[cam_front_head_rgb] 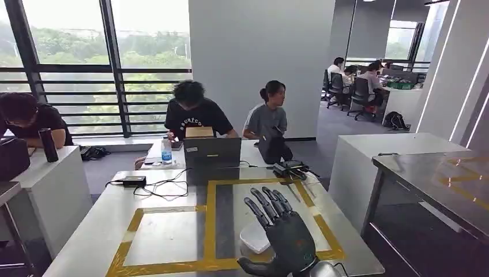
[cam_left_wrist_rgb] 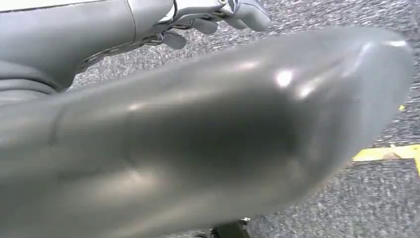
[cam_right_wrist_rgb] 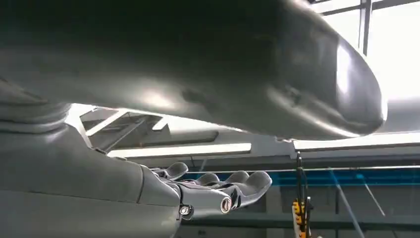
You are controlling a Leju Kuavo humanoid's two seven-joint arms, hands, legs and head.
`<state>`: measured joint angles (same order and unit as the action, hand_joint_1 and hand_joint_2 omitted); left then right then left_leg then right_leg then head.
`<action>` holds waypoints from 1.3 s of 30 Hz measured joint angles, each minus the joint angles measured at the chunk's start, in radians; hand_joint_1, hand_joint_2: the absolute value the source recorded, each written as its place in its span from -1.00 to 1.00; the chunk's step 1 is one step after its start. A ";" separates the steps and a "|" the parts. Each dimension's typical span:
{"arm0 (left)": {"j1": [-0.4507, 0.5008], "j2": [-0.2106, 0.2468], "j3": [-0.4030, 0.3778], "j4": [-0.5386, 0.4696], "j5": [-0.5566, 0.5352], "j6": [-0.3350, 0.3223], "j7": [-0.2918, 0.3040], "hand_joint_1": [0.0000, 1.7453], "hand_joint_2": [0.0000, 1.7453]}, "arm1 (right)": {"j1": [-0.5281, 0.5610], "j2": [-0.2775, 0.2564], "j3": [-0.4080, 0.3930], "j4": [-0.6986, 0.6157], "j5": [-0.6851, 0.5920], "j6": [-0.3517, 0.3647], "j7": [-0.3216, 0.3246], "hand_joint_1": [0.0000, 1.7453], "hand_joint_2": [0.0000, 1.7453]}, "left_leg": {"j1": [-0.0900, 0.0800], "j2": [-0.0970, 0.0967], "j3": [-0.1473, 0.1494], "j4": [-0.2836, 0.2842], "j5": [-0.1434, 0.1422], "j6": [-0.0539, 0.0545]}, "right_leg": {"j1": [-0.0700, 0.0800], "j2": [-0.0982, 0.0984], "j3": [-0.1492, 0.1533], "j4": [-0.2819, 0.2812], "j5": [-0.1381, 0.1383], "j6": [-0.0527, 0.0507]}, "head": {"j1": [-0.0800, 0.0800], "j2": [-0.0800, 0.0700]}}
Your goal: Take the parts from the cabinet and place them on the table.
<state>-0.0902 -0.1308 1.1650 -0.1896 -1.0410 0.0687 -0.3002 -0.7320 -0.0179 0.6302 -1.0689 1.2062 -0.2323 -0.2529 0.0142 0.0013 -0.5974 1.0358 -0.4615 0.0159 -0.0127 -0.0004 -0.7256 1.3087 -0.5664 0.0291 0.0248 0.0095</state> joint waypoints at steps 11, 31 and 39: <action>0.001 -0.004 0.000 0.002 0.000 0.000 0.003 -1.00 -1.00 | -0.017 0.000 -0.011 0.008 -0.005 -0.003 -0.013 -1.00 -1.00 | 0.002 -0.003 -0.064 0.103 -0.071 -0.055 | 0.012 -0.004 0.159 -0.316 0.118 -0.065 | -0.003 0.000; 0.001 -0.001 0.000 0.001 0.000 -0.006 -0.004 -1.00 -1.00 | 0.009 -0.005 -0.044 0.062 -0.097 -0.005 -0.032 -1.00 -1.00 | -0.001 0.000 -0.002 -0.001 0.001 -0.001 | 0.004 -0.001 0.017 -0.020 0.018 0.002 | 0.000 0.000; 0.002 -0.004 0.001 0.001 0.000 -0.006 -0.003 -1.00 -1.00 | 0.007 -0.003 -0.129 0.088 -0.290 0.026 -0.061 -1.00 -1.00 | -0.001 -0.003 -0.024 -0.012 0.043 -0.046 | 0.010 -0.002 0.180 -0.313 0.095 -0.051 | 0.000 0.000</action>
<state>-0.0882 -0.1350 1.1662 -0.1885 -1.0414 0.0626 -0.3037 -0.7255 -0.0206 0.5012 -0.9808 0.9163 -0.2064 -0.3136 0.0128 -0.0016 -0.6209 1.0243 -0.4180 -0.0306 -0.0024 -0.0028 -0.5452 0.9954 -0.4719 -0.0220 0.0252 0.0095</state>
